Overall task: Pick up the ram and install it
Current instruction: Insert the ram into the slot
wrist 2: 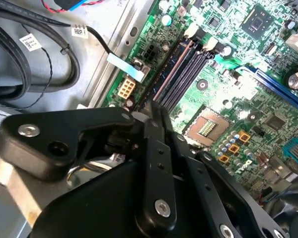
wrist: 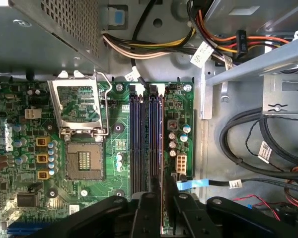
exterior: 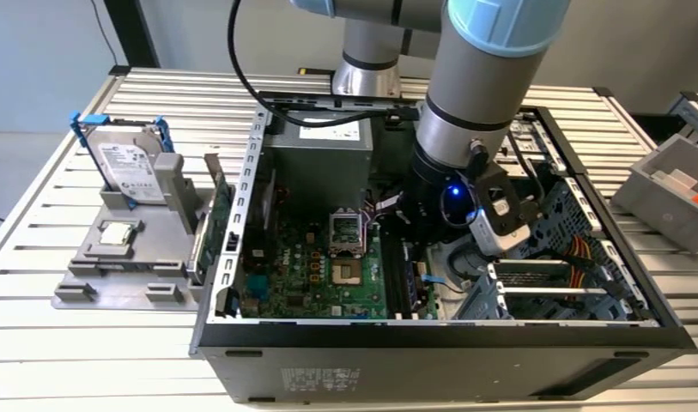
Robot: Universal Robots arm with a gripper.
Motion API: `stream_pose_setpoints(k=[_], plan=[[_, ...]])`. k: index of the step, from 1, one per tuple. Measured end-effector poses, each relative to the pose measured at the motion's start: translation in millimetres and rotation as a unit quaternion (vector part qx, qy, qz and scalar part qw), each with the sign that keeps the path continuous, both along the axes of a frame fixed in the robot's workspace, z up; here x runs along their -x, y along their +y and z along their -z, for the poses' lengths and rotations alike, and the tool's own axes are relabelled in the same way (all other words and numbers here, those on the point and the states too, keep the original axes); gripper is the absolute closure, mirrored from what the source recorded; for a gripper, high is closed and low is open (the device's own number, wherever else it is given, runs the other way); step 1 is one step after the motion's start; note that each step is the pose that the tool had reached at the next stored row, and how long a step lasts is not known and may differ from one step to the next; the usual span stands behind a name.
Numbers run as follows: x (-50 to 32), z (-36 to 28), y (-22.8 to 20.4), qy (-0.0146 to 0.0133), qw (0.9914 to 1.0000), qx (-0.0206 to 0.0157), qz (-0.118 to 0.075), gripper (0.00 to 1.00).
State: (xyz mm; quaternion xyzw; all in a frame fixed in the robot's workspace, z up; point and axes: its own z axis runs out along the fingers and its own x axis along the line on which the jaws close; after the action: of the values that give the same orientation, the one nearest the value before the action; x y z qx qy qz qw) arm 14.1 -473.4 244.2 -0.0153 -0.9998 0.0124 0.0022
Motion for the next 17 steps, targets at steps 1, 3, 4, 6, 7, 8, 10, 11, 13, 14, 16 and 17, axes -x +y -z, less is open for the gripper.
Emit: stream_pose_setpoints(k=[1, 3, 4, 6, 7, 8, 10, 11, 13, 14, 16, 17], plan=[[0.0, 0.0, 0.0, 0.0000, 1.00000, 0.0001, 0.000, 1.00], [0.0, -0.1, 0.0, 0.0000, 1.00000, 0.0001, 0.000, 1.00], [0.0, -0.1, -0.1, 0.0000, 1.00000, 0.0001, 0.000, 1.00], [0.0, 0.0, -1.0, 0.0000, 1.00000, 0.0000, 0.000, 1.00], [0.0, 0.0, -1.0, 0.0000, 1.00000, 0.0000, 0.000, 1.00], [0.0, 0.0, -1.1, 0.0000, 1.00000, 0.0001, 0.000, 1.00], [0.0, 0.0, -1.1, 0.0000, 1.00000, 0.0001, 0.000, 1.00], [0.1, 0.0, -1.1, -0.0003, 1.00000, 0.0000, 0.000, 1.00], [0.1, 0.0, -1.1, -0.0005, 1.00000, 0.0000, 0.000, 1.00], [0.1, 0.0, -1.1, -0.0005, 1.00000, 0.0001, 0.000, 1.00], [0.0, 0.0, -1.1, -0.0005, 1.00000, 0.0001, 0.000, 1.00], [0.0, 0.0, -1.1, -0.0005, 1.00000, 0.0000, -0.001, 1.00]])
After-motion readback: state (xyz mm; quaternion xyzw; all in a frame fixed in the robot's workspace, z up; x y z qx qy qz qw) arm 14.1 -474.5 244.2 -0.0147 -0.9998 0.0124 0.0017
